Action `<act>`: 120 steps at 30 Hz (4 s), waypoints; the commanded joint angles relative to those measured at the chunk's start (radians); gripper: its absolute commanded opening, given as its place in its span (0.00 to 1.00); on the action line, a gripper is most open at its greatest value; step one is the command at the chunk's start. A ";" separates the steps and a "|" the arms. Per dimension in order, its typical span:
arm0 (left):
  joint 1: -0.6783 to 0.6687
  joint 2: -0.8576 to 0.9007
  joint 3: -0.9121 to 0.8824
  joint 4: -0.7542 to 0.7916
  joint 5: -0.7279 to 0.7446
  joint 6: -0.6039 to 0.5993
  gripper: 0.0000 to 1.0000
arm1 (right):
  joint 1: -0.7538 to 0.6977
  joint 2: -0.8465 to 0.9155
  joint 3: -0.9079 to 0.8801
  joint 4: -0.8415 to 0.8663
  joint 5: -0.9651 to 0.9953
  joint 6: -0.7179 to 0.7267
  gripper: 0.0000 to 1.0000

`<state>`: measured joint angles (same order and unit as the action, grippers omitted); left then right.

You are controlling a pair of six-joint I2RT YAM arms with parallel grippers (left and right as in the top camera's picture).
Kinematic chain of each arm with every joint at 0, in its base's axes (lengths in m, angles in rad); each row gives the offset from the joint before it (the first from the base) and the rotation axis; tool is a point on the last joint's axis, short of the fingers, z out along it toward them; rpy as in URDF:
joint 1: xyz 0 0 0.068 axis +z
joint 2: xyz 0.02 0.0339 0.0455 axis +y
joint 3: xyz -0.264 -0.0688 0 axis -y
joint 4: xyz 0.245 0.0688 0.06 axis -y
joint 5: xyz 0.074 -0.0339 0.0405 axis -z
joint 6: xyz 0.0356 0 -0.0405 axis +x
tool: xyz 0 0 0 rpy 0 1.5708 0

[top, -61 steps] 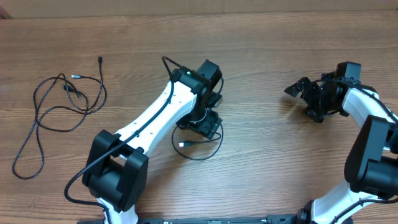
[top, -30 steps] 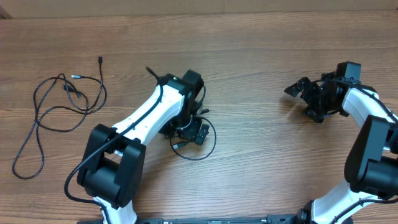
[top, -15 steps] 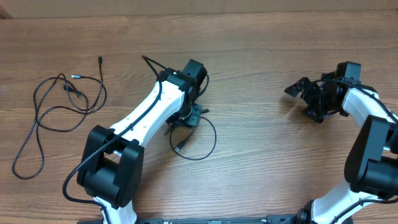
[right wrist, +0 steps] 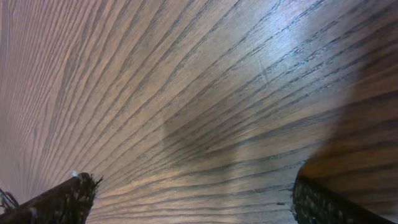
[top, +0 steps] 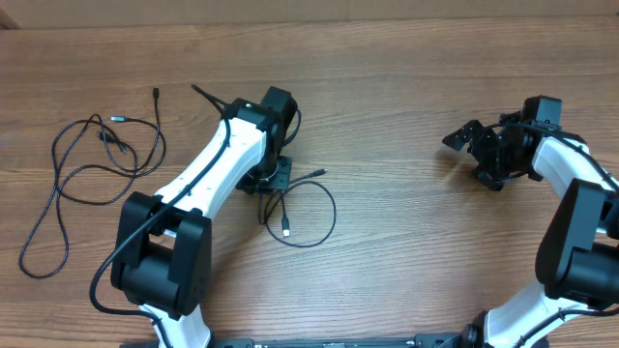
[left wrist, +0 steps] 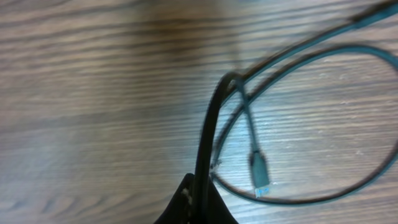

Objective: Untangle cables

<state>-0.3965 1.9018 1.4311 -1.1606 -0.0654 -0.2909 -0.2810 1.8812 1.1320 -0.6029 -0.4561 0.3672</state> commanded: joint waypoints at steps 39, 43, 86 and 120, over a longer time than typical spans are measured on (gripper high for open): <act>0.174 -0.040 0.119 0.117 -0.042 -0.496 0.04 | -0.003 0.011 -0.011 0.000 0.010 0.003 1.00; 0.199 -0.040 0.119 0.122 0.060 -0.539 0.04 | -0.003 0.011 -0.011 0.000 0.010 0.003 1.00; -0.426 -0.025 -0.104 -0.010 -0.304 0.100 0.52 | -0.003 0.011 -0.011 0.000 0.010 0.003 1.00; -0.092 -0.024 0.057 0.243 -0.011 0.889 0.51 | -0.003 0.011 -0.011 0.000 0.010 0.003 1.00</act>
<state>-0.4957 1.8935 1.4857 -0.9169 -0.1043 0.3454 -0.2806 1.8812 1.1320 -0.6029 -0.4561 0.3664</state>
